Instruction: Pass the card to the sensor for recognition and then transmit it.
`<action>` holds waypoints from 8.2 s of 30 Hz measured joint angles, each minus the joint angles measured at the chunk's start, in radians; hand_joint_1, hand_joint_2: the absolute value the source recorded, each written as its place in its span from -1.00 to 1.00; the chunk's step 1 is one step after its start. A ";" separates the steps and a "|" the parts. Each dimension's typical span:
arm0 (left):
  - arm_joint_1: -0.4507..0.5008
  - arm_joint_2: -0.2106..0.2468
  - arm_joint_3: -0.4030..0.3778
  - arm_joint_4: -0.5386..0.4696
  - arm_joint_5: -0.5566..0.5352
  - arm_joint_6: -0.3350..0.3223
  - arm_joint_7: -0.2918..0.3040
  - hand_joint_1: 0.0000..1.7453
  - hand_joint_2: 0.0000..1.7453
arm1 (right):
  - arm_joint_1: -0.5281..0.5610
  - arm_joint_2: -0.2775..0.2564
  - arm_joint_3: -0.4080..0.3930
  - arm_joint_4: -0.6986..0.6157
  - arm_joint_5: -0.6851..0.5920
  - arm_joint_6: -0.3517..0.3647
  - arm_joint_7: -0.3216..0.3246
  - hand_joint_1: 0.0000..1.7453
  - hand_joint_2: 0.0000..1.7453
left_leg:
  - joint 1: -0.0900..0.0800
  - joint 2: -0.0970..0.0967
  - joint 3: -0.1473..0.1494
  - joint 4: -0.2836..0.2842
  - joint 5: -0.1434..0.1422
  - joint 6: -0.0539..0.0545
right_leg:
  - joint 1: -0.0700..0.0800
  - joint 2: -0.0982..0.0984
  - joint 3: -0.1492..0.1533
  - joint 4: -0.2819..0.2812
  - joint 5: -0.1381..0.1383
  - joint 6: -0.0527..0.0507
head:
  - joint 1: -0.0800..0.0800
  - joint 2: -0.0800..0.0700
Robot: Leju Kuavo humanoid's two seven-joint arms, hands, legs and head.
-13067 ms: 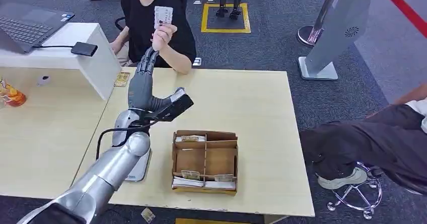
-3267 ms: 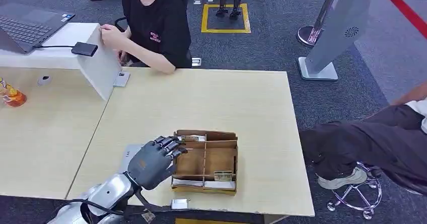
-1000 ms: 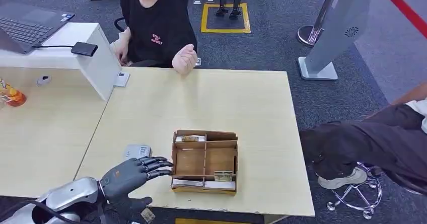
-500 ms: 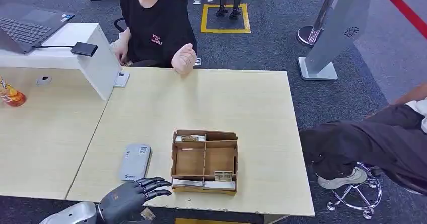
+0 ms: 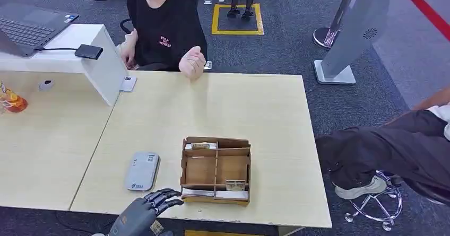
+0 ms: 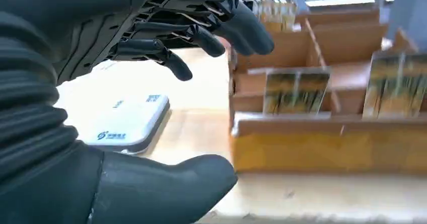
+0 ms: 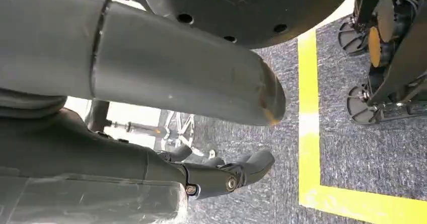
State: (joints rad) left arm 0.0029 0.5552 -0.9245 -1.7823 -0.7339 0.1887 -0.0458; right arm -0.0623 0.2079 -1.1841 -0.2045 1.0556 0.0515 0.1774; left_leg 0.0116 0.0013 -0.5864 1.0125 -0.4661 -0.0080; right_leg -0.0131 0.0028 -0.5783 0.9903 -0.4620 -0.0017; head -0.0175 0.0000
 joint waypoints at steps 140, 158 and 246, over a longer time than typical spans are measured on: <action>-0.064 -0.360 0.017 0.369 -0.377 0.198 0.108 -0.34 1.00 | -0.004 0.011 -0.010 0.000 0.051 0.001 0.003 -1.00 -1.00 | 0.000 0.000 0.000 0.000 0.000 0.000 | 0.000 -0.001 0.000 0.000 0.000 0.001 | 0.000 0.000; -0.087 -0.412 0.009 0.428 -0.358 0.248 0.082 -0.34 1.00 | -0.006 0.011 -0.008 0.000 0.059 0.004 0.006 -1.00 -1.00 | 0.000 0.000 0.000 0.000 0.000 0.000 | 0.000 -0.001 0.000 0.000 0.000 0.001 | 0.000 0.000; -0.250 -0.406 0.007 0.257 -0.231 0.333 0.070 1.00 1.00 | -0.006 0.011 -0.005 0.001 0.069 -0.006 0.008 -1.00 -1.00 | 0.000 -0.001 0.000 0.001 0.000 0.000 | 0.000 -0.001 0.000 0.000 0.001 0.000 | 0.000 0.000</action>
State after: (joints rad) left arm -0.2471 0.1488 -0.9174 -1.5255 -0.9651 0.5213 0.0244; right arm -0.0678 0.2186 -1.1894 -0.2033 1.1249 0.0458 0.1854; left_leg 0.0116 0.0008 -0.5861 1.0130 -0.4659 -0.0079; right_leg -0.0130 0.0020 -0.5779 0.9903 -0.4615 -0.0012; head -0.0179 0.0000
